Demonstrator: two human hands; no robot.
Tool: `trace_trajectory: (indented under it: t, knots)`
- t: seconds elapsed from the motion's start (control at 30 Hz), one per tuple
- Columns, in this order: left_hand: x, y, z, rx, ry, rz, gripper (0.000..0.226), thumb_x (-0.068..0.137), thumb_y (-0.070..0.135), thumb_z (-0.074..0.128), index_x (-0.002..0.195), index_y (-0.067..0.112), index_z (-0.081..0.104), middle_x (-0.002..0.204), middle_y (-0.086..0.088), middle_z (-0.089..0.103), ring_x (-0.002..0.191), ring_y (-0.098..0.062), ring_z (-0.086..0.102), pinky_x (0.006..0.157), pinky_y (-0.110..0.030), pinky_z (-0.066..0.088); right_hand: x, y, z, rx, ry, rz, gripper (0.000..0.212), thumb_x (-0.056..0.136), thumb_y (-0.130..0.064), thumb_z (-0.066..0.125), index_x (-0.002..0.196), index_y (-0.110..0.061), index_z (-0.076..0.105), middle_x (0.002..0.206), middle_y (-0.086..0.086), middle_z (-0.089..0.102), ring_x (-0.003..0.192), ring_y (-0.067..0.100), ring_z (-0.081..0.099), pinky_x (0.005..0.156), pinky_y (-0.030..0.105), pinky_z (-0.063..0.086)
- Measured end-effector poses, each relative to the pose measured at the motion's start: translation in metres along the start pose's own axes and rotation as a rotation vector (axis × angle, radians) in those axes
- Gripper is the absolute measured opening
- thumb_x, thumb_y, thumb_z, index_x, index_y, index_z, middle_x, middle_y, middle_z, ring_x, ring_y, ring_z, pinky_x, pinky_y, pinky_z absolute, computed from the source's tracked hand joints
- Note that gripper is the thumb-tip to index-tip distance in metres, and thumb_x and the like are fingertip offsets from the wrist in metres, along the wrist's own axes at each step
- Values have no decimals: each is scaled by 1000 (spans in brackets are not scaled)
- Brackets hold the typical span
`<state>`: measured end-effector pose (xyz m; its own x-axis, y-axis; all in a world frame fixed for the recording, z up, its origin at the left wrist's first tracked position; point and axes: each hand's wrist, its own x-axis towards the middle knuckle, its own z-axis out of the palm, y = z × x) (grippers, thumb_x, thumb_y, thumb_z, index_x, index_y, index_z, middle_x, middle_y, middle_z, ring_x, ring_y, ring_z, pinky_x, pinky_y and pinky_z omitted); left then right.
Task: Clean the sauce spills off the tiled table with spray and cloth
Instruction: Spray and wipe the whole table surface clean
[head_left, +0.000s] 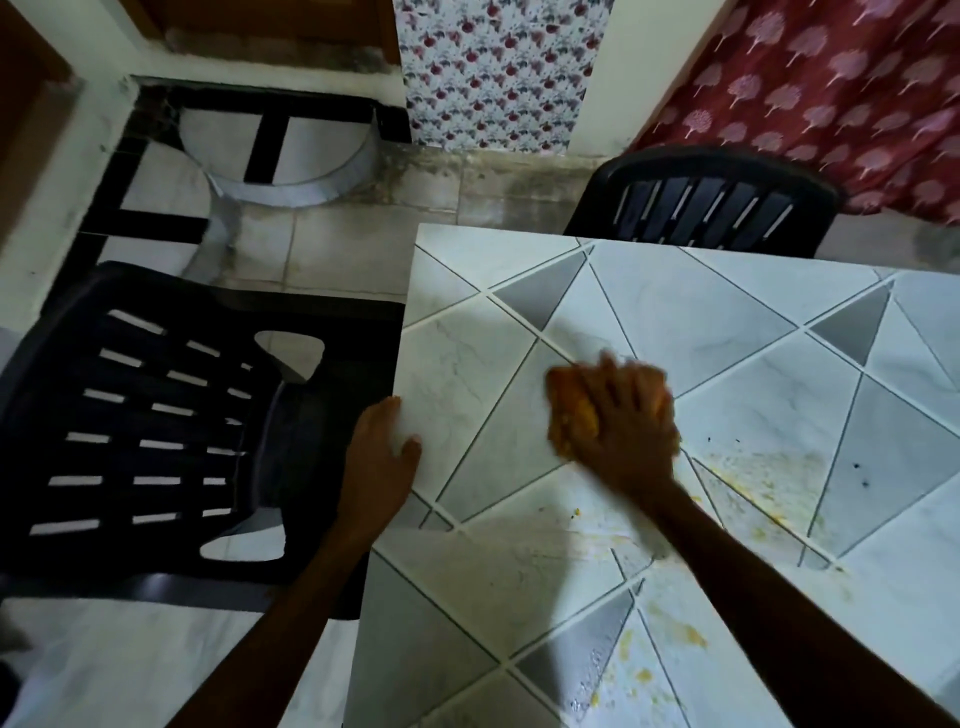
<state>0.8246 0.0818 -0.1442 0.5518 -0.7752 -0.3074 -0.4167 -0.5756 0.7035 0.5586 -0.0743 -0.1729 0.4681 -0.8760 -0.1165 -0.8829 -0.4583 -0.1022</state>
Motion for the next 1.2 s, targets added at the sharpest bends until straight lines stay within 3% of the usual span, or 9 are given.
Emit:
trace_trajectory:
  t: [0.13,0.3,0.47,0.57,0.7,0.83,0.93,1.03,1.2]
  knots:
    - [-26,-17,-2,72,-9,61,57,93,-4,57,146,-1,39,154,-15,34,139,-26,38,112,-18,22,52,-50,3,109,36,268,78,90,-70,30,158,-36,17,167,5,16,152,40,11,114,72,13]
    - [-42,-31,-14,121,10,66,51,86,-17,53,136,-6,50,133,-26,53,123,-38,52,105,-23,31,-23,-134,23,173,12,-116,81,86,-69,47,156,-34,28,167,5,17,152,43,10,118,68,4]
    - [-47,-27,-24,61,-59,-13,49,86,-15,54,132,0,58,130,-21,58,120,-32,57,102,-26,38,-108,-83,21,122,11,-295,77,86,-71,49,154,-38,34,166,-2,23,153,32,17,116,63,19]
    - [-47,-27,-30,-40,-72,-84,43,92,-8,55,131,6,60,130,-12,61,119,-25,60,101,-24,43,-83,-39,16,41,6,-78,74,87,-70,43,154,-41,31,165,-3,25,150,35,23,115,63,21]
    - [-57,-29,-34,-246,-91,-165,32,96,4,58,126,15,64,115,5,67,97,-2,64,80,-5,47,-22,-91,13,121,18,200,75,90,-68,36,158,-40,19,167,3,16,152,40,11,114,72,9]
    - [-66,-40,-37,-479,-121,-347,36,96,-6,49,125,10,64,111,0,70,101,-9,68,89,-24,55,-63,-179,28,195,6,-21,77,89,-68,36,158,-36,24,168,5,13,152,42,9,117,68,7]
    - [-72,-43,-43,-561,-170,-433,42,97,-11,40,132,3,57,118,-8,67,106,-16,66,84,-21,54,-136,-201,30,177,-32,-172,78,92,-70,37,159,-37,17,169,4,6,154,38,-5,119,67,3]
    - [-75,-41,-46,-606,-217,-436,44,95,-14,37,134,-1,54,109,-5,67,92,-7,67,71,-15,56,-169,-165,29,123,57,-336,72,90,-65,51,154,-37,32,164,3,28,153,34,16,115,66,20]
    - [-73,-45,-48,-603,-281,-377,45,91,-17,41,129,0,58,100,2,70,81,-1,71,68,-13,54,-101,-135,22,64,-12,140,72,90,-68,37,156,-47,17,168,-5,15,154,32,10,116,67,13]
